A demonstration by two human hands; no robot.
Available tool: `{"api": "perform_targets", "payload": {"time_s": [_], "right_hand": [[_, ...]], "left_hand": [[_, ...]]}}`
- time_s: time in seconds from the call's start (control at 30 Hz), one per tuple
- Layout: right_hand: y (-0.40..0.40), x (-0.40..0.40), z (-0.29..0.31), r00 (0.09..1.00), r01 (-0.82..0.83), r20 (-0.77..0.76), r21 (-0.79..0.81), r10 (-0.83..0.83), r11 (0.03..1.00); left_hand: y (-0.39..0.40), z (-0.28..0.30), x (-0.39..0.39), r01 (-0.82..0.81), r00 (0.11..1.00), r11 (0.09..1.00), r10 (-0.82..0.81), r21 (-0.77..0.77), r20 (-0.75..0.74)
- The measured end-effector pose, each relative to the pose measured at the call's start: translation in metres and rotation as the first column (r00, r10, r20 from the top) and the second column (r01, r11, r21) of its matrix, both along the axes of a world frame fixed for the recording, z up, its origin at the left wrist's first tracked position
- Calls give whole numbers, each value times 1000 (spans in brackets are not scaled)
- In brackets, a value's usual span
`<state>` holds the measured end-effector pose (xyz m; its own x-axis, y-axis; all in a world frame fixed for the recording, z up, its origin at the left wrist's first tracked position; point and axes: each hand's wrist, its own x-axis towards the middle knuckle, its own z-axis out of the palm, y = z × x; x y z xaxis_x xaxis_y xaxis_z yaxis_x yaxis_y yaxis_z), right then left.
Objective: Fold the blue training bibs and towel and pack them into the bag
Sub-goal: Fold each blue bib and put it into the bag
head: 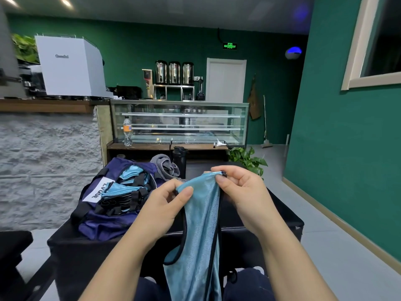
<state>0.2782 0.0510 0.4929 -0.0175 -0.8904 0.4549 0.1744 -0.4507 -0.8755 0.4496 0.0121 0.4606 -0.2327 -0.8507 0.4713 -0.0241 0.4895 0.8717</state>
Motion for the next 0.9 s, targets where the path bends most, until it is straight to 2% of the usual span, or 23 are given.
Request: {"api": "perform_targets", "payload": {"time_s": [0.1,0.27,0.37,0.5,0.57,0.67,0.73,0.8,0.87,0.9], "right_hand": [[0,-1,0,1000,13,-3,9,-13,1000],[3,-1,2,1000,9,-27,21,-8,1000],[4,-2,2,999,6,-49,34,-4,999],[4,-7,4,999,18,-52,39,-16,999],[4,-11,5,996,37,-79,47,-33,998],[2,-15,13,972,103,-217,64,-87,993],[-2,-18,27,930,171,-338,51,-144,984],[-5,-21,49,843,259,-486,-11,-231,966],[-7,-19,77,686,342,-640,-136,-346,930],[-8,-16,91,573,368,-709,-226,-411,902]], "left_hand": [[3,-2,-2,113,992,993,-109,47,-67],[6,-1,-4,175,980,984,-177,-26,-92],[3,1,-2,108,994,983,-106,-146,19],[-3,4,8,-29,990,956,67,-292,122],[-4,12,12,-53,970,940,128,-337,205],[-12,31,17,-29,896,907,210,-420,391],[-19,51,18,-5,819,879,277,-477,503],[-23,76,17,26,749,847,335,-532,571],[-23,105,13,52,705,823,371,-566,605],[-21,119,11,62,679,806,398,-589,617]]}}
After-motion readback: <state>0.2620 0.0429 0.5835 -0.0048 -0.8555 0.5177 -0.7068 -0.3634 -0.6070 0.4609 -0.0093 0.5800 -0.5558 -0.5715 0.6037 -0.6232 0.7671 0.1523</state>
